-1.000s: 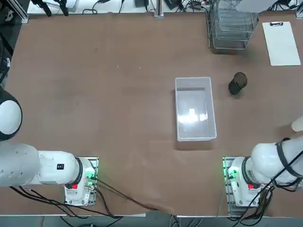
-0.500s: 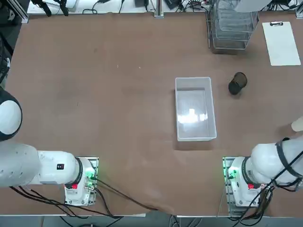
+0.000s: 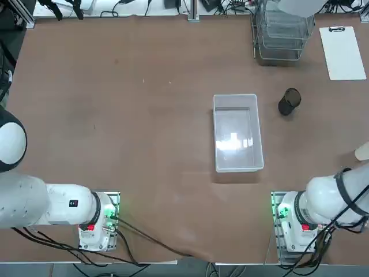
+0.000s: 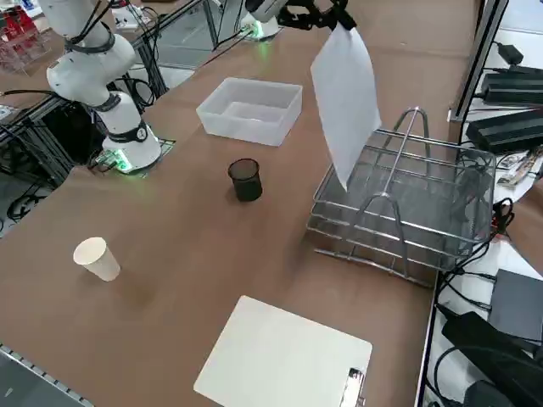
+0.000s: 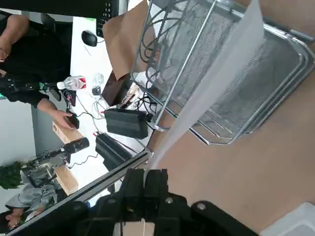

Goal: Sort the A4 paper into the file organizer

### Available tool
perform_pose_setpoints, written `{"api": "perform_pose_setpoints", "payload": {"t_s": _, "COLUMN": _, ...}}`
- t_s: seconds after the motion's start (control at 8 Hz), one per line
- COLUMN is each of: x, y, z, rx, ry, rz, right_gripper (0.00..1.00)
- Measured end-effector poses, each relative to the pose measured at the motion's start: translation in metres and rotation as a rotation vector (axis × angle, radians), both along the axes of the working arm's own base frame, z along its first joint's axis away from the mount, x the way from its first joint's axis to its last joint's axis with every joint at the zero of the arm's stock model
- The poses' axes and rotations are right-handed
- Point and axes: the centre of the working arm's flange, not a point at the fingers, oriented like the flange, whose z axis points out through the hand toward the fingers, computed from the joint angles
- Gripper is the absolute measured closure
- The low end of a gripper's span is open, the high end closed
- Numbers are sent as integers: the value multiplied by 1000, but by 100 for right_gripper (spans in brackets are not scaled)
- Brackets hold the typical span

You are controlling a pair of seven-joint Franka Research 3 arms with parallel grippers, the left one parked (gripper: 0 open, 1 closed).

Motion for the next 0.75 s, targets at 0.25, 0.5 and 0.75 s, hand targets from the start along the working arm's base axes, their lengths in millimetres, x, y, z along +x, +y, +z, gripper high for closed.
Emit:
{"api": "perform_pose_setpoints", "payload": {"t_s": 0.25, "x": 3, "y": 5, "z": 3, "rx": -7, "ry": -25, "rz": -7, "right_gripper": 98}}
{"api": "perform_pose_setpoints", "payload": {"t_s": 0.5, "x": 12, "y": 19, "z": -7, "rx": -12, "ry": -31, "rz": 3, "right_gripper": 98}}
{"api": "perform_pose_setpoints", "payload": {"t_s": 0.75, "x": 25, "y": 20, "z": -33, "rx": -24, "ry": -19, "rz": 14, "right_gripper": 98}}
